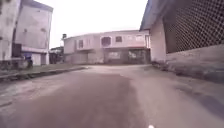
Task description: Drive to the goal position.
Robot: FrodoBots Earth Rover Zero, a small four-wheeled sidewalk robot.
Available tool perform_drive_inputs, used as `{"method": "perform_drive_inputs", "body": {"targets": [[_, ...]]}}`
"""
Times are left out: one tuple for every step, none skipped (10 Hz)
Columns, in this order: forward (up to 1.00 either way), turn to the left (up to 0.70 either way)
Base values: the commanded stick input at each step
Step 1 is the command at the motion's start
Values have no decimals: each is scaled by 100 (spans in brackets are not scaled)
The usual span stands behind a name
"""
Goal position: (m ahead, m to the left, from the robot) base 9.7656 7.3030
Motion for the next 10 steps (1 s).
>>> {"method": "perform_drive_inputs", "body": {"targets": [[70, 0], [70, 0], [70, 0], [70, 0], [70, 0], [70, 0], [70, 0], [70, 0], [70, 0], [70, 0]]}}
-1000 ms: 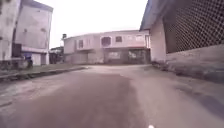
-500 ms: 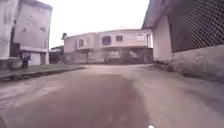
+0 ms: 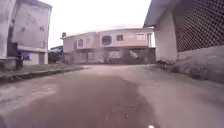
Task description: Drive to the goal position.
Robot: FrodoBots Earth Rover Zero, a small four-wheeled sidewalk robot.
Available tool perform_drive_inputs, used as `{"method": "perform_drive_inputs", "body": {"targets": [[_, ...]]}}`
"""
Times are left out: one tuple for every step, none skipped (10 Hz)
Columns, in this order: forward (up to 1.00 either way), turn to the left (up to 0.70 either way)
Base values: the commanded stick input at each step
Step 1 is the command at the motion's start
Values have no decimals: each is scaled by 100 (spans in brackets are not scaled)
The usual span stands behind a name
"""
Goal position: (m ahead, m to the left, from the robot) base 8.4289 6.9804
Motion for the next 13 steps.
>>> {"method": "perform_drive_inputs", "body": {"targets": [[70, 0], [70, 0], [70, 0], [70, 0], [70, 0], [70, 0], [70, 0], [70, 0], [70, 0], [70, 0], [70, 0], [70, 0], [70, 0]]}}
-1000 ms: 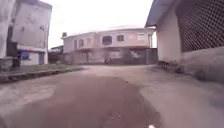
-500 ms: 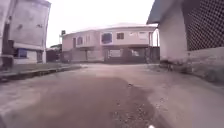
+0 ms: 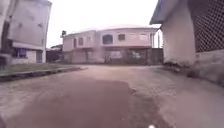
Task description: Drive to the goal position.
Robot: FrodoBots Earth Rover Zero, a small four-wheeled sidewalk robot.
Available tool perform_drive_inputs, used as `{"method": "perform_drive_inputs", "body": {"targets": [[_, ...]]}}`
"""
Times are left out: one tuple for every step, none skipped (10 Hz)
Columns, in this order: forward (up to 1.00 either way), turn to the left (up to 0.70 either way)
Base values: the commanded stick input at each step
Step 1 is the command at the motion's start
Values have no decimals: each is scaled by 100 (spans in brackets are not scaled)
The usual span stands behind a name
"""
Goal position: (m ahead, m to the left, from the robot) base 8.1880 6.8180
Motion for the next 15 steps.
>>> {"method": "perform_drive_inputs", "body": {"targets": [[70, 0], [70, 0], [70, 0], [70, 0], [70, 0], [70, 0], [70, 0], [70, 0], [68, 0], [61, 0], [54, 0], [50, 0], [50, 0], [50, 0], [50, 0]]}}
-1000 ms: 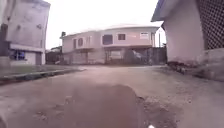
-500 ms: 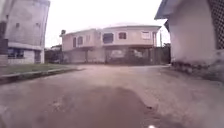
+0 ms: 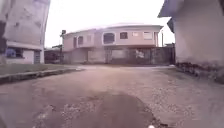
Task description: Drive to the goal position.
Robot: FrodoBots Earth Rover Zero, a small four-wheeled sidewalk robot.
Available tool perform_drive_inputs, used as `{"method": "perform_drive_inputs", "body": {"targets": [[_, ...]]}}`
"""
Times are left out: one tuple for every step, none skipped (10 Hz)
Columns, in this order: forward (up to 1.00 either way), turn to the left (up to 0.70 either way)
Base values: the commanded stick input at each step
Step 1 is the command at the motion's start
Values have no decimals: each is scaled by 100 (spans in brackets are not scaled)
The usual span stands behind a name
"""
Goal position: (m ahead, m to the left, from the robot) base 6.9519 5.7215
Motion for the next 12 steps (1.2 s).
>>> {"method": "perform_drive_inputs", "body": {"targets": [[50, 0], [50, 0], [50, 0], [50, 0], [50, 0], [50, 0], [50, 0], [50, 0], [50, 0], [50, 0], [50, 0], [50, 0]]}}
